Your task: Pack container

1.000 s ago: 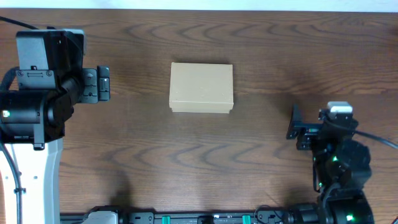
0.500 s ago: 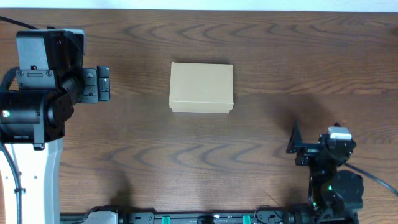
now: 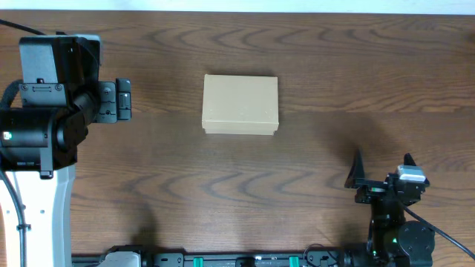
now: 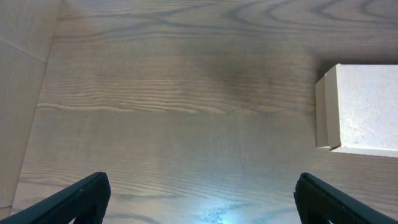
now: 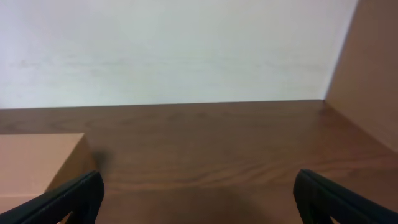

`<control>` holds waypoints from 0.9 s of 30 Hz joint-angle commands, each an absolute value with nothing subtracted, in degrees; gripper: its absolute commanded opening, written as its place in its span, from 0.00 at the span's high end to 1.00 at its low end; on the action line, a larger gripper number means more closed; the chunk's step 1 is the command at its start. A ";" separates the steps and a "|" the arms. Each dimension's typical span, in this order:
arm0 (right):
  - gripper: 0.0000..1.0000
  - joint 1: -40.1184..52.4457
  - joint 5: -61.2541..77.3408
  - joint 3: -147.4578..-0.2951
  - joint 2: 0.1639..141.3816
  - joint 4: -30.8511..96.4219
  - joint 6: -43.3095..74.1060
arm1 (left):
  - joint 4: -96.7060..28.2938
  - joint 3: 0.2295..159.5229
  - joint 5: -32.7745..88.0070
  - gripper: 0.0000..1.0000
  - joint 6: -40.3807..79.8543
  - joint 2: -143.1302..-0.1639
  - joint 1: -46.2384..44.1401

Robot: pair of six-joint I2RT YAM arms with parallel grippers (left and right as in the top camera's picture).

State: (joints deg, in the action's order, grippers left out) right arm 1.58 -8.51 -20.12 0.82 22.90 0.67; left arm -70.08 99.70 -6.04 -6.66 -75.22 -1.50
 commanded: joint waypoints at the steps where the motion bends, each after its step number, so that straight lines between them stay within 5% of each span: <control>1: 0.01 -1.17 -8.36 -19.51 0.32 22.92 2.35 | -70.08 100.62 -6.57 0.05 -6.61 -75.11 -1.15; 27: 0.01 0.03 -7.92 -6.83 0.32 18.57 15.88 | -70.08 100.62 -6.57 0.05 -6.61 -75.11 -1.15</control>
